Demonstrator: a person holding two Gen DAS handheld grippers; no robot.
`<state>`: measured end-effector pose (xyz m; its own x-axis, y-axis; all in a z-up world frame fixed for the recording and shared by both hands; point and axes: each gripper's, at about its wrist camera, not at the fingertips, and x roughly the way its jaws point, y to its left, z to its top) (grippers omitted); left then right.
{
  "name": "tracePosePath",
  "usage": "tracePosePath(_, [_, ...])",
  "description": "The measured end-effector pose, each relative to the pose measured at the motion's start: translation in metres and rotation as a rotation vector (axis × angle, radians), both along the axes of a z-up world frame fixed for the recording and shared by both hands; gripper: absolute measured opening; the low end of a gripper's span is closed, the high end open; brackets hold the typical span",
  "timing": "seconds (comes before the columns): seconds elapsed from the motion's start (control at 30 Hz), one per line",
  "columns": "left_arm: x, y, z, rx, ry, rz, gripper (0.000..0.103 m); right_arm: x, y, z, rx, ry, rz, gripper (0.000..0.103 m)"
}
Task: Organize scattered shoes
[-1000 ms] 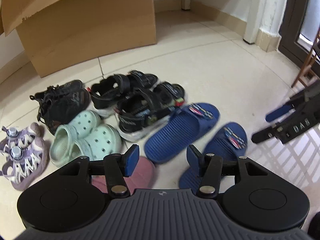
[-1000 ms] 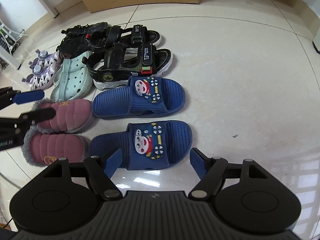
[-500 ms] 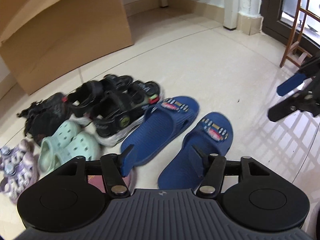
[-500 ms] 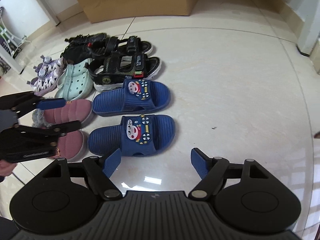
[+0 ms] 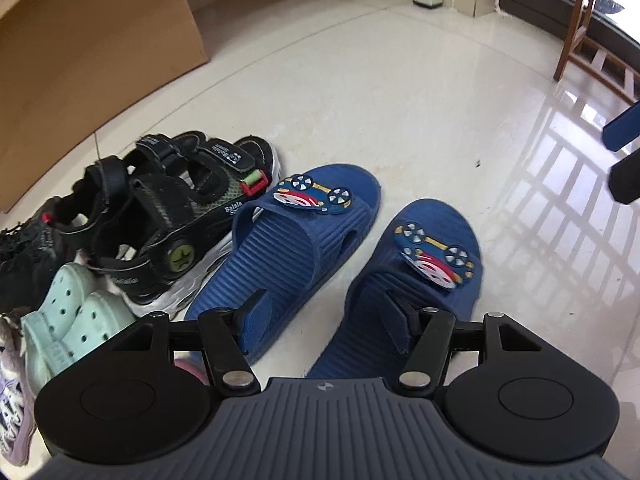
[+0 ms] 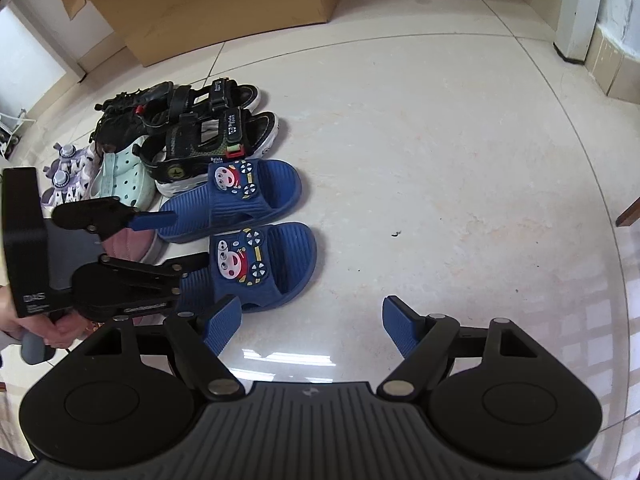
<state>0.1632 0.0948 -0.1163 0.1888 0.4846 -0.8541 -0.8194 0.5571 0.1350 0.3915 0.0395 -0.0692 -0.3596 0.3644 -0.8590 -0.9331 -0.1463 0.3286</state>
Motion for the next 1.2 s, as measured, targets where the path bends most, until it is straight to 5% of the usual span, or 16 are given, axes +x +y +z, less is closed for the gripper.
tracePosePath(0.1, [0.002, 0.007, -0.006, -0.001, -0.02, 0.004, 0.06, 0.003, 0.002, -0.004, -0.011, 0.013, -0.008, 0.083])
tracePosePath(0.23, [0.003, 0.01, -0.01, -0.005, -0.062, 0.021, 0.02, 0.008, 0.0, -0.008, -0.025, 0.016, -0.019, 0.083])
tracePosePath(0.3, [0.006, 0.008, -0.01, 0.004, -0.075, 0.022, 0.013, 0.011, -0.002, -0.009, -0.028, 0.012, -0.027, 0.083])
tracePosePath(0.83, [0.087, 0.001, -0.007, -0.052, -0.184, 0.18, 0.01, 0.04, -0.009, -0.014, -0.027, -0.003, -0.087, 0.083])
tracePosePath(1.2, [0.11, 0.013, -0.007, -0.062, -0.193, 0.169, 0.018, 0.061, -0.017, -0.021, -0.035, -0.01, -0.149, 0.083])
